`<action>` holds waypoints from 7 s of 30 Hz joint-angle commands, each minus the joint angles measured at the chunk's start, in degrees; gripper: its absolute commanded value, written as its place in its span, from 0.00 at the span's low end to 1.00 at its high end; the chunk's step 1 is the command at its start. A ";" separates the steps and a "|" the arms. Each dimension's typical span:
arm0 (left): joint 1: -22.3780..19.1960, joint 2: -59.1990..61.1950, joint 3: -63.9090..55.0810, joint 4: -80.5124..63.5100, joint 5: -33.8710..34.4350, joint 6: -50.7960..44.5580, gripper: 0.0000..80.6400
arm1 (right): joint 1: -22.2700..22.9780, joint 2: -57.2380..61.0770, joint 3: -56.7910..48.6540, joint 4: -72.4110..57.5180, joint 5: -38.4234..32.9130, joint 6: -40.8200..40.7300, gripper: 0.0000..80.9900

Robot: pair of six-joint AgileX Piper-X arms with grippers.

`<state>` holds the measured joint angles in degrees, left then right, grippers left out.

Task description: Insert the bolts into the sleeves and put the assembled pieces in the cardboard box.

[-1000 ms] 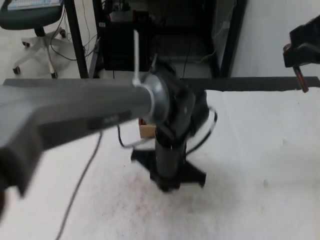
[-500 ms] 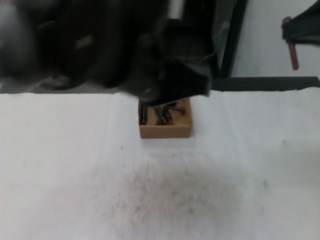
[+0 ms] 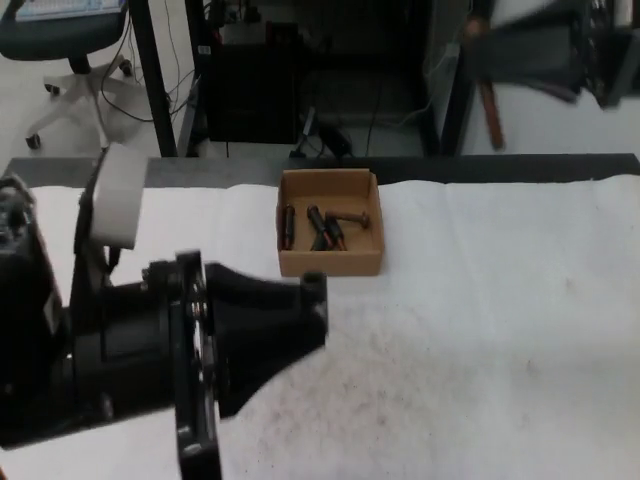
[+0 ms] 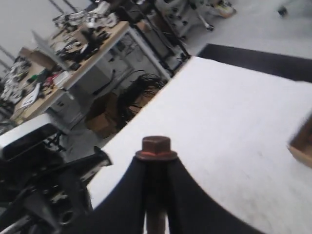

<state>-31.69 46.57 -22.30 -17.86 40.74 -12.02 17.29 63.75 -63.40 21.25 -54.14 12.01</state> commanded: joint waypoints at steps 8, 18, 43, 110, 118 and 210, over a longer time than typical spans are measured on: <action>0.16 0.14 -0.66 -12.43 -5.25 -4.71 0.00 | 15.80 -0.75 -0.15 -20.80 16.69 0.00 0.01; 0.16 0.14 -0.66 -12.85 5.30 -15.12 0.00 | 23.60 1.60 -0.15 -21.25 17.34 -1.71 0.01; 0.16 0.14 -3.59 -12.85 1.28 -17.16 0.00 | 24.97 1.73 0.04 -19.78 14.32 -1.49 0.01; 0.16 4.29 -8.45 19.37 -15.14 -8.56 0.00 | 24.70 0.99 3.22 -26.16 25.70 1.96 0.47; 0.16 20.65 -26.37 28.93 -28.61 3.34 0.00 | 18.80 0.03 3.22 -13.86 26.89 -0.09 0.01; 4.19 -46.57 12.70 38.58 -51.94 7.49 0.00 | -1.43 -52.82 44.83 19.60 57.18 -10.61 0.01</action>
<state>-27.31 1.43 -14.12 21.46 -6.74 -6.75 16.07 11.18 -19.50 42.90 2.59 1.01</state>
